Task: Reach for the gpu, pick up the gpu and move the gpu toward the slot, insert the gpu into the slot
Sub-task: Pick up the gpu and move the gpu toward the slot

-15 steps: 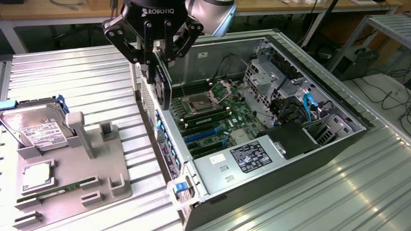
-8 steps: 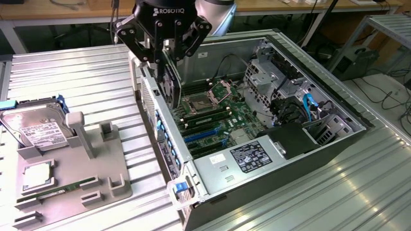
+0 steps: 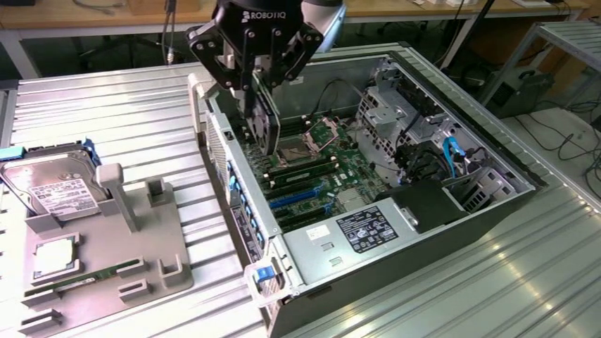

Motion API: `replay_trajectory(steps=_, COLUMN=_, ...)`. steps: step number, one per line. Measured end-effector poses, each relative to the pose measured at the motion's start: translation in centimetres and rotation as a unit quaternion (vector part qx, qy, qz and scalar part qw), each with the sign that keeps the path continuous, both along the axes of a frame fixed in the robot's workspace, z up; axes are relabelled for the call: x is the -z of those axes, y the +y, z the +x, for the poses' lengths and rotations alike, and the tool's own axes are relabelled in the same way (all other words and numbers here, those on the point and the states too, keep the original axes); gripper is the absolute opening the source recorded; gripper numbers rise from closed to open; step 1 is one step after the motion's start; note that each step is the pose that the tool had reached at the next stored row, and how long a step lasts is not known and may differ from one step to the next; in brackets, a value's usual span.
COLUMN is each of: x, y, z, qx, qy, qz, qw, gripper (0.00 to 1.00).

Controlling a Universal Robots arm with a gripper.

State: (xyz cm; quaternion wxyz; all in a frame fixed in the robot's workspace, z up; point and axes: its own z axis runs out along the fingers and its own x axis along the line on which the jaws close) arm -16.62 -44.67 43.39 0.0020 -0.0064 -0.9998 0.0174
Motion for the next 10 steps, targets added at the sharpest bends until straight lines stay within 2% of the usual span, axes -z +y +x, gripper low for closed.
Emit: replay_trajectory(steps=10, x=0.09, y=0.00, z=1.8, qx=-0.009, qy=-0.0003, qz=0.0000, qw=1.0000, gripper=0.27)
